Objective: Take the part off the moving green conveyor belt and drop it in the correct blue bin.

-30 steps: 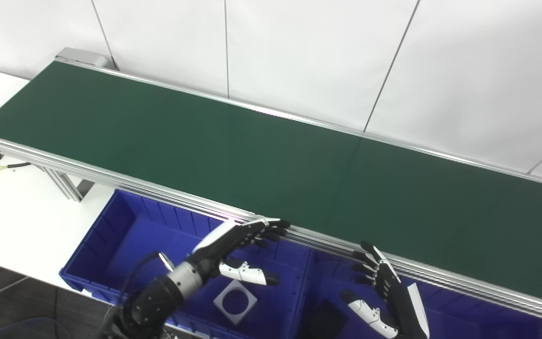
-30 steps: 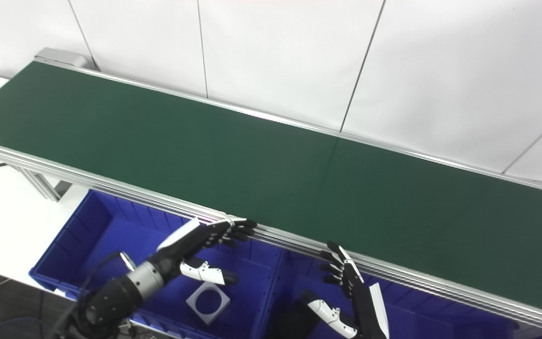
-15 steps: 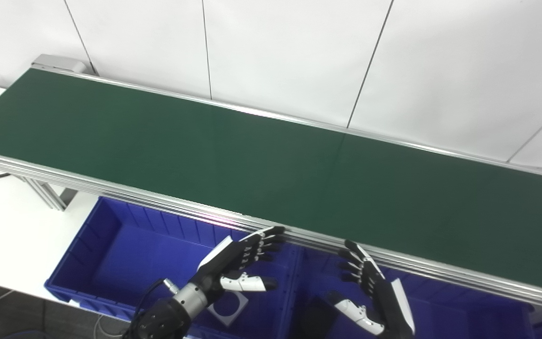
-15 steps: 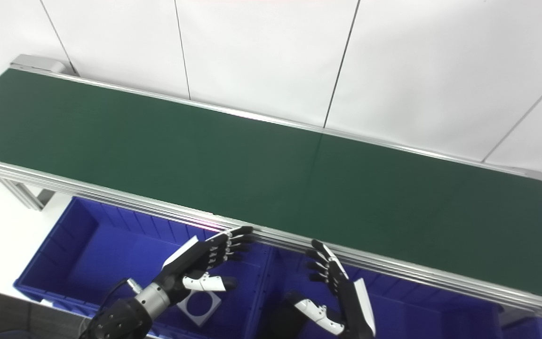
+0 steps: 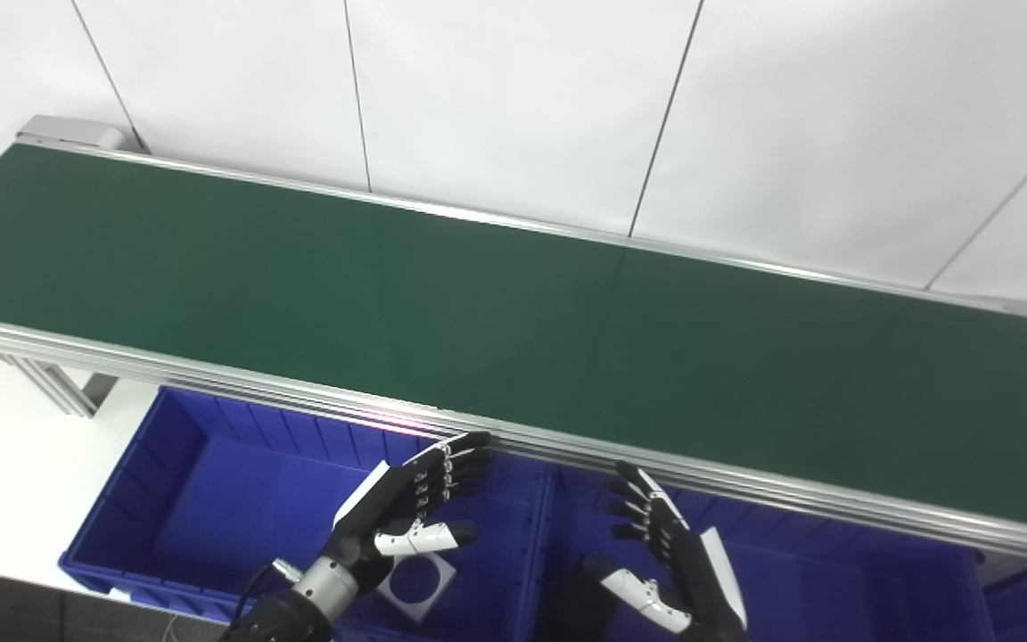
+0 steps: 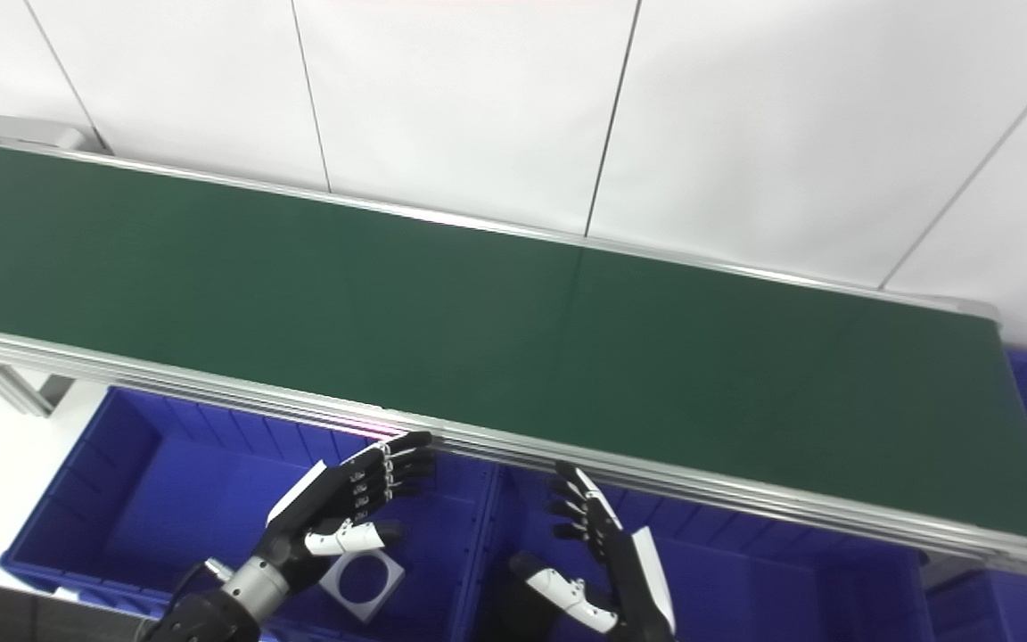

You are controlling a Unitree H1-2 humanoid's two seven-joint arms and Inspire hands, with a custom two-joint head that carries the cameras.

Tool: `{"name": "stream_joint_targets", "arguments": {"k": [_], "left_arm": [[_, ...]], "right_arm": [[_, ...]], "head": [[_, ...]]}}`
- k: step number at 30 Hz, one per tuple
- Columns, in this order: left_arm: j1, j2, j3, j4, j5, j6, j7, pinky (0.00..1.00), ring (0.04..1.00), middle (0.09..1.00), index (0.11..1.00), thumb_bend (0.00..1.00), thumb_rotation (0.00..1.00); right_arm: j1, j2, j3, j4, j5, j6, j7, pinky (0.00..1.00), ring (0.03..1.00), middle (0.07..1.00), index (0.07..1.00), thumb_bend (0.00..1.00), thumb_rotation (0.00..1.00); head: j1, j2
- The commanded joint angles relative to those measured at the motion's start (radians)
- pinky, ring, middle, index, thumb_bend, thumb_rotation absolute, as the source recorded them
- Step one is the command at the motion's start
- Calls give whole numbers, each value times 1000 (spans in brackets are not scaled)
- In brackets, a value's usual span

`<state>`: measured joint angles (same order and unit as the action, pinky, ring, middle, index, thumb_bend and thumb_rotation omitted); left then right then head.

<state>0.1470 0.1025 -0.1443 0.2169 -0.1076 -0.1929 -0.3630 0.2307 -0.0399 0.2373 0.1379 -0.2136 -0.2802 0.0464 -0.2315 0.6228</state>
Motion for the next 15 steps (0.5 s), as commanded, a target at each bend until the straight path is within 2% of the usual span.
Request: {"name": "stream_joint_targets", "arguments": {"k": [1, 7, 15], "left_arm": [[-10, 7, 8, -19, -18, -34, -4, 842, 858, 842, 859, 1000, 426], [-12, 19, 21, -20, -40, -34, -16, 842, 861, 844, 869, 1000, 421], [-28, 48, 44, -12, -75, -34, -38, 872, 878, 855, 883, 1000, 417]], "right_arm": [[-10, 14, 5, -17, -3, -51, -12, 726, 805, 859, 913, 799, 585], [-17, 31, 14, -15, -15, -37, -20, 730, 807, 863, 910, 799, 584], [-45, 66, 30, 17, -50, -23, -44, 718, 805, 863, 911, 808, 598]], "head": [[-2, 1], [-52, 13], [-213, 31]]}}
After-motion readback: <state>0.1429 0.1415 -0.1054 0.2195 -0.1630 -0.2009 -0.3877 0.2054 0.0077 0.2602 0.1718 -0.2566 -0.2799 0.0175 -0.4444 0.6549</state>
